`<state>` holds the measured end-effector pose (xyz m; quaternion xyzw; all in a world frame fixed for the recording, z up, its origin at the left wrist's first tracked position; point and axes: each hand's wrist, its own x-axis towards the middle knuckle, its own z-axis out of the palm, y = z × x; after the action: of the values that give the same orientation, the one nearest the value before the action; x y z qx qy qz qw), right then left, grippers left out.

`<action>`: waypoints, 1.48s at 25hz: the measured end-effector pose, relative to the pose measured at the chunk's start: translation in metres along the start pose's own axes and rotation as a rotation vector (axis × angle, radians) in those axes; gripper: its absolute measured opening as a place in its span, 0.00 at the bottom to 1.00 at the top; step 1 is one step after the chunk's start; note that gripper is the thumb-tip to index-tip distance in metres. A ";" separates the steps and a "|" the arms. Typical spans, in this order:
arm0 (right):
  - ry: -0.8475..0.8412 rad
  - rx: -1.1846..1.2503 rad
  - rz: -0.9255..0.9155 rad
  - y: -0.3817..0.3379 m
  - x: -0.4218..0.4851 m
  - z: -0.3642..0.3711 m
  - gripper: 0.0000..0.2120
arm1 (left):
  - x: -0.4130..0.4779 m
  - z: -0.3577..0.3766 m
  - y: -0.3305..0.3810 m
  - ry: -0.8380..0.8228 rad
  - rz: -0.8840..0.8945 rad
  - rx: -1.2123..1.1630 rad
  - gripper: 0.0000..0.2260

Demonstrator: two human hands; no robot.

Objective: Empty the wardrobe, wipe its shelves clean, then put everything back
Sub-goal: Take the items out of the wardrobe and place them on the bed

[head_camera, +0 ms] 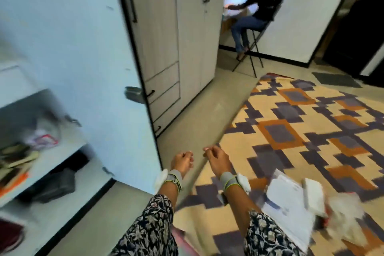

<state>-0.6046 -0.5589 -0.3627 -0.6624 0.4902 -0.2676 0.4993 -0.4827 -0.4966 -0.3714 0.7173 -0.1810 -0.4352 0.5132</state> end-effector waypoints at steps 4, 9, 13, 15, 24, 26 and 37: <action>-0.143 0.020 -0.168 -0.071 -0.005 0.101 0.07 | -0.020 -0.139 0.025 0.141 0.067 -0.061 0.07; -0.358 0.064 -0.390 -0.180 -0.028 0.241 0.07 | -0.046 -0.316 0.049 0.444 0.188 -0.168 0.05; -0.499 0.095 -0.503 -0.250 -0.028 0.344 0.07 | -0.049 -0.421 0.058 0.659 0.257 -0.229 0.06; -0.549 0.135 -0.542 -0.280 -0.025 0.392 0.06 | -0.046 -0.468 0.063 0.757 0.290 -0.225 0.06; -0.803 0.211 -0.658 -0.407 -0.002 0.605 0.05 | -0.031 -0.670 0.105 1.183 0.378 -0.195 0.04; -0.856 0.211 -0.660 -0.430 0.001 0.649 0.06 | -0.025 -0.714 0.113 1.262 0.394 -0.181 0.04; -0.656 0.220 -0.664 -0.544 0.018 0.856 0.16 | 0.029 -0.965 0.144 1.533 0.269 0.000 0.30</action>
<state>0.3325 -0.2226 -0.1691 -0.7760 0.0375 -0.2398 0.5822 0.3417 -0.0169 -0.1643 0.7898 0.1389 0.2485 0.5434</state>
